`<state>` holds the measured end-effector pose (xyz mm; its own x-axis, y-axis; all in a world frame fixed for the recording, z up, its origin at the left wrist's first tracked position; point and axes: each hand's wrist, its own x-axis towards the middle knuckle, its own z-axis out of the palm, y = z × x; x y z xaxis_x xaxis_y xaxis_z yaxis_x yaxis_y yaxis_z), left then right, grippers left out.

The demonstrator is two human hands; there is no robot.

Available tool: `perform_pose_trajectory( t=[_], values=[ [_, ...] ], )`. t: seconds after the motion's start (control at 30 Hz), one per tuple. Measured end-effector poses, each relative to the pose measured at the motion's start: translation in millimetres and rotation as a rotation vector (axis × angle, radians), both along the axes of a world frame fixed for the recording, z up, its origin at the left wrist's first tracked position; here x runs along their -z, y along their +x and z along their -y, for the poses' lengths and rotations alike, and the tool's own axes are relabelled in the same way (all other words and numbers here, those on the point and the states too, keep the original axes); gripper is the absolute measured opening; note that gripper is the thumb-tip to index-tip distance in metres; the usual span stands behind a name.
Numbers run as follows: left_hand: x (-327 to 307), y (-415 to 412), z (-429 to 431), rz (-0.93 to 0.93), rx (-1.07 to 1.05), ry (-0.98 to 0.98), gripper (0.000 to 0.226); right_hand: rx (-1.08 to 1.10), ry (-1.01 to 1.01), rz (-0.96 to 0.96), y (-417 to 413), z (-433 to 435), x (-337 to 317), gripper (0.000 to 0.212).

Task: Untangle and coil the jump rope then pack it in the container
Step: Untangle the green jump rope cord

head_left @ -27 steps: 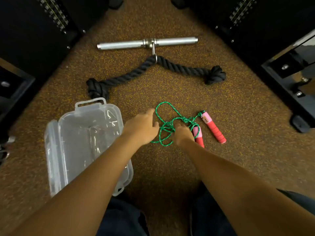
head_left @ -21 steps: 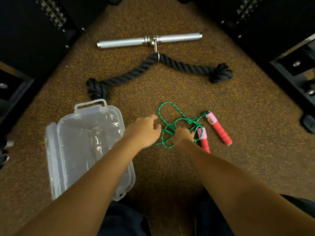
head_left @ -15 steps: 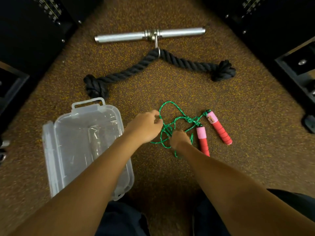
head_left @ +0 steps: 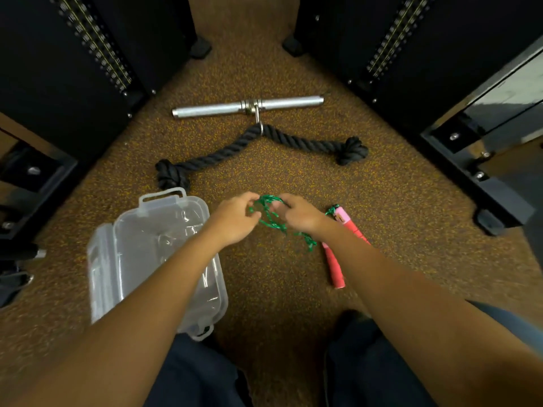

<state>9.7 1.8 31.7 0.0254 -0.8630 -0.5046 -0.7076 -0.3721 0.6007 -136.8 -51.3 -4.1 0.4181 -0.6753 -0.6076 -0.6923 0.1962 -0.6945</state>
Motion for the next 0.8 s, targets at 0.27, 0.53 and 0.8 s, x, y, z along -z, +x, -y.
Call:
perform_pose_trajectory(
  t=[0.27, 0.53, 0.8],
  values=[
    [-41.9, -25.7, -33.3, -0.040, -0.001, -0.285, 0.021, -0.204, -0.137, 0.053, -11.0, -24.3, -106.5, 0.024],
    [-66.8, -27.7, -37.6, -0.184, -0.078, -0.227, 0.021, -0.118, -0.458, 0.013, -23.9, -30.0, -133.0, 0.023],
    [-85.4, -37.6, -34.4, -0.561, -0.331, -0.196, 0.011, 0.056, -0.300, -0.081, -56.3, -7.6, -130.6, 0.064]
  ],
)
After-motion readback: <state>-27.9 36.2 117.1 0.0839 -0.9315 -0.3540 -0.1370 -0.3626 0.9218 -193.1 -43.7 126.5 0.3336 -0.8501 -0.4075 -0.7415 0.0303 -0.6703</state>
